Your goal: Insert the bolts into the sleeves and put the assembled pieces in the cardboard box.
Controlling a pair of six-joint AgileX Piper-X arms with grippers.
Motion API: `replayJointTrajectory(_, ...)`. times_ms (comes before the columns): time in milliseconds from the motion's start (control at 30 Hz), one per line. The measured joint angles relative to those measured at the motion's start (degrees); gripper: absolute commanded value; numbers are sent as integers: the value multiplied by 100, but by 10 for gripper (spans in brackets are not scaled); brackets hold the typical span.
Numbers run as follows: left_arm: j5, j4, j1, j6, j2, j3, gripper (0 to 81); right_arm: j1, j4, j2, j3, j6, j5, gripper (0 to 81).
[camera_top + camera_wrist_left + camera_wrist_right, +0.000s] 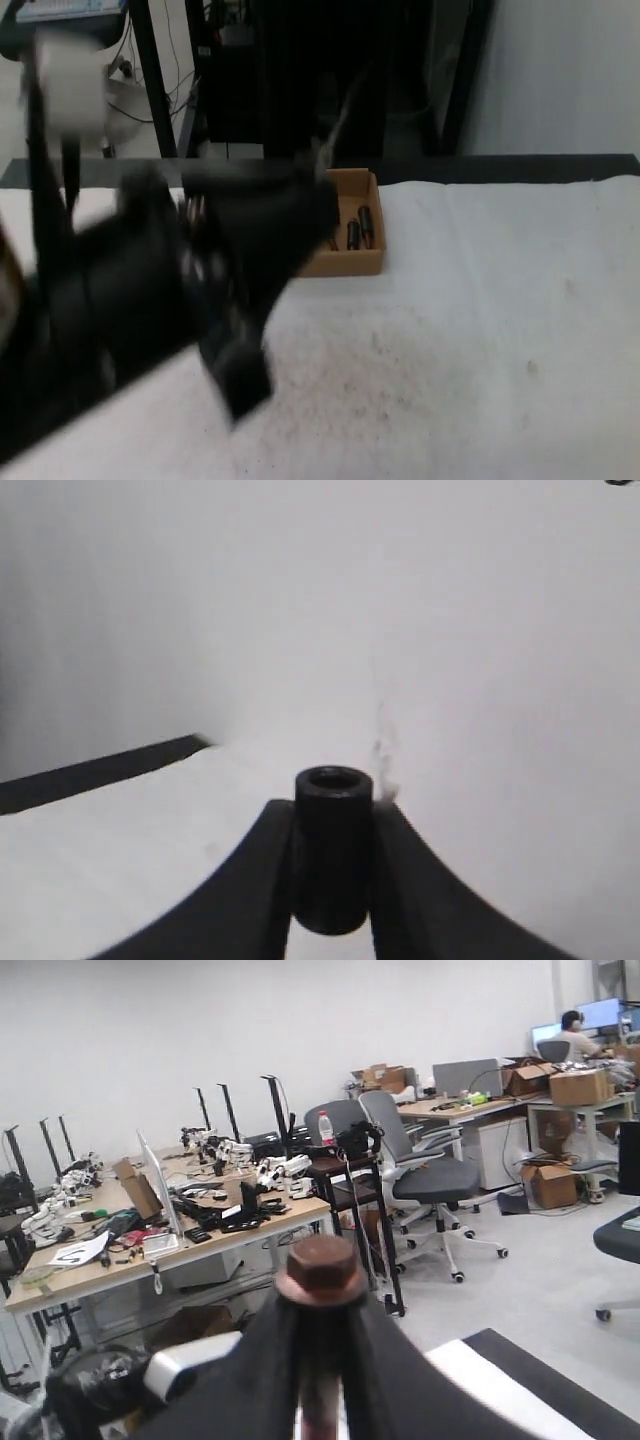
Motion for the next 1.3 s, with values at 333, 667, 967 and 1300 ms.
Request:
replayJointTrajectory(333, 832, -665, 0, -269, -44, 442, 3, 1204, -57, 359, 756, -264, 767, 8)
replayJointTrajectory(667, 1029, -361, 0, -179, -44, 442, 3, 1869, -569, 784, 913, -318, 992, 8)
replayJointTrajectory(967, 964, -584, 0, 313, -44, 442, 3, 1883, -830, 784, 913, -437, 1012, 8)
replayJointTrajectory(1300, 369, -832, 0, 1326, -44, 442, 3, 1883, -830, 784, 965, -689, 1012, 8)
